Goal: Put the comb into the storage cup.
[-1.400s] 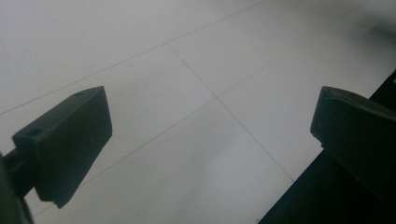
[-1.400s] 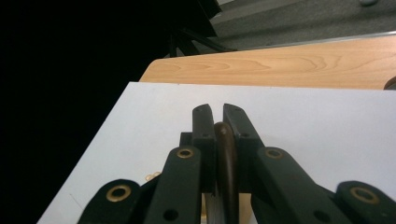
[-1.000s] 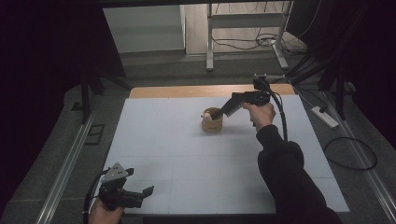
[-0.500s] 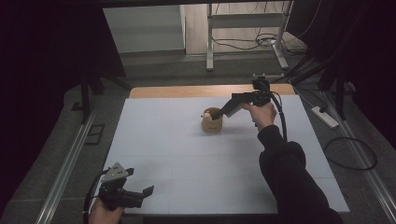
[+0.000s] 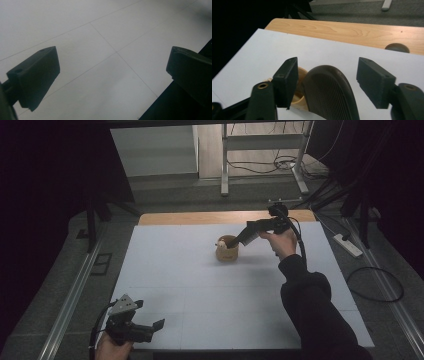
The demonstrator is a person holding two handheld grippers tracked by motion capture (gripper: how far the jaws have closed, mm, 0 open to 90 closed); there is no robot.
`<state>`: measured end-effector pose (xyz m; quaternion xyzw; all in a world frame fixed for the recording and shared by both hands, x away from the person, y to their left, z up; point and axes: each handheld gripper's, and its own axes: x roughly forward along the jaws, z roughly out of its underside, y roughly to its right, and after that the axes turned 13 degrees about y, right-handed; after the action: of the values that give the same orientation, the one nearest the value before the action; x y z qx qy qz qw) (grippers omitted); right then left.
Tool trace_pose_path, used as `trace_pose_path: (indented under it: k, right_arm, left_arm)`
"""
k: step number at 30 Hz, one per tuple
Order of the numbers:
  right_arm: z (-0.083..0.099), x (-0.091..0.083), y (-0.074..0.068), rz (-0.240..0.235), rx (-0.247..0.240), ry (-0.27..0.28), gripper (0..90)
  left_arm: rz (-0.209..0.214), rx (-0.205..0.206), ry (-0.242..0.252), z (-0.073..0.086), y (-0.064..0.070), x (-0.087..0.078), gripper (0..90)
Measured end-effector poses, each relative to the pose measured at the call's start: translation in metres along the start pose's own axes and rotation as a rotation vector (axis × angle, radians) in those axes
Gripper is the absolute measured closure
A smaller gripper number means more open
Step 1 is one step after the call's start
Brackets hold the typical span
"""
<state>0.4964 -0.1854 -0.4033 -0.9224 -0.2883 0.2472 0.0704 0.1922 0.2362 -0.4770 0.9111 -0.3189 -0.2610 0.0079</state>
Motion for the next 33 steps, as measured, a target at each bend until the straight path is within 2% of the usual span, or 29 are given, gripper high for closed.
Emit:
trace_pose_path:
  k: [3, 6, 12, 16, 19, 33]
  right_arm:
    - [0.0, -0.001, -0.003, 0.019, -0.053, -0.013, 28.5]
    - [-0.001, -0.003, -0.006, 0.025, -0.086, -0.018, 26.0]
    - [-0.002, -0.007, -0.009, 0.026, -0.112, -0.021, 20.5]
    - [-0.002, -0.01, -0.012, 0.04, -0.151, -0.033, 18.0]
    - [-0.002, -0.012, -0.013, 0.035, -0.161, -0.054, 15.5]
    - [-0.001, -0.023, -0.02, 0.034, -0.195, -0.054, 7.3]
  left_arm:
    - [0.0, -0.002, 0.001, 0.0, 0.0, 0.0, 0.0]
    - [0.0, -0.002, 0.001, 0.0, 0.0, 0.0, 0.0]
    - [0.0, -0.001, 0.001, 0.0, 0.0, 0.0, 0.0]
    - [0.0, 0.0, 0.001, 0.0, 0.0, 0.0, 0.0]
    - [0.001, 0.001, 0.0, 0.0, 0.0, 0.0, 0.0]
    - [-0.002, -0.003, 0.004, 0.0, 0.0, 0.0, 0.0]
